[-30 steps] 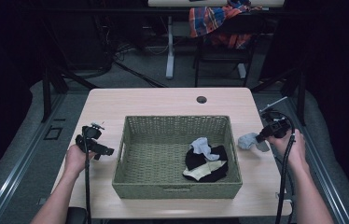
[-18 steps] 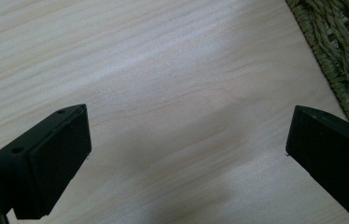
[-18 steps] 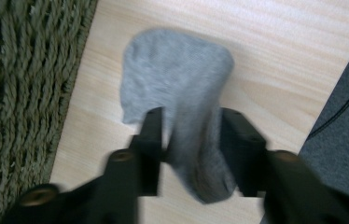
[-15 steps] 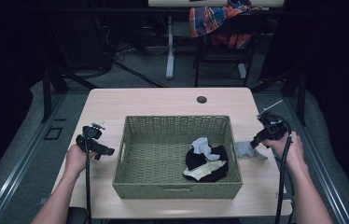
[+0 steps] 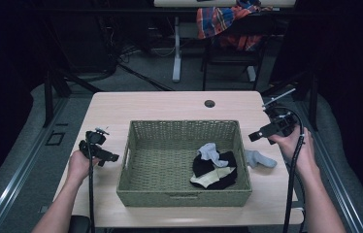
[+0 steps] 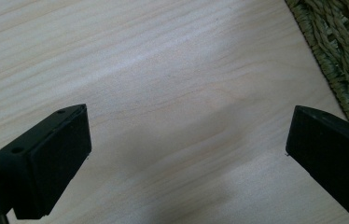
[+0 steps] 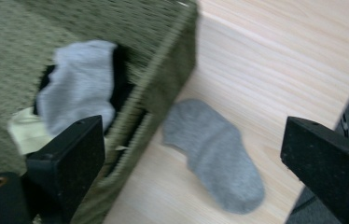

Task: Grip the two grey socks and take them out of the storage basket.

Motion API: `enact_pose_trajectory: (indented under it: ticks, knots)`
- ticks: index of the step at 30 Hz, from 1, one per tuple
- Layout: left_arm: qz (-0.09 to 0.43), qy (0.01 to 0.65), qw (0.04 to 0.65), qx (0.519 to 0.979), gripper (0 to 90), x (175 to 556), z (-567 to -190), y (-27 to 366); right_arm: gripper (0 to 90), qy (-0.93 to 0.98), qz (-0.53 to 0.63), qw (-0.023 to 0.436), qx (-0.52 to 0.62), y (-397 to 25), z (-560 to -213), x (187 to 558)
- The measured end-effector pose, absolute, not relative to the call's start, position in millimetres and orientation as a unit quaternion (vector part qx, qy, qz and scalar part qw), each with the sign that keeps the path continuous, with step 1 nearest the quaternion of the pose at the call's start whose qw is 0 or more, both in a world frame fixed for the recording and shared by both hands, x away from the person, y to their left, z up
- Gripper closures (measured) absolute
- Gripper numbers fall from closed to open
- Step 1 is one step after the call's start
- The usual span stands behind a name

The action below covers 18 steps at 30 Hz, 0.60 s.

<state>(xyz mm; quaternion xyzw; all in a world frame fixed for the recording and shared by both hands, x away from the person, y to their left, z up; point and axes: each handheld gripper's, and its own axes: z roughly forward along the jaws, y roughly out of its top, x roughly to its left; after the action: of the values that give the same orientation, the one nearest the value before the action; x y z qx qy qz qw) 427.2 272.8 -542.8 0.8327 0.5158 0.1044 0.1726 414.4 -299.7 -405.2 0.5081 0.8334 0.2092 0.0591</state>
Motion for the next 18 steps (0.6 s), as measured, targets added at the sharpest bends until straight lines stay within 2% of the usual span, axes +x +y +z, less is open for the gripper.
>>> enact_pose_trajectory:
  ticks: [8, 14, 18]
  knots:
    - [0.103, 0.517, 0.176, 0.832, 0.1, 427, -543, 274, 5.0, 0.855, 0.238, 0.048, 0.459, -258, -401, 404]
    - [0.101, 0.515, 0.178, 0.832, 0.1, 427, -543, 274, 14.3, 0.882, 0.225, 0.035, 0.414, -220, -415, 403]
    - [0.102, 0.516, 0.181, 0.831, 0.1, 427, -542, 275, 15.7, 0.895, 0.200, 0.017, 0.399, -201, -434, 406]
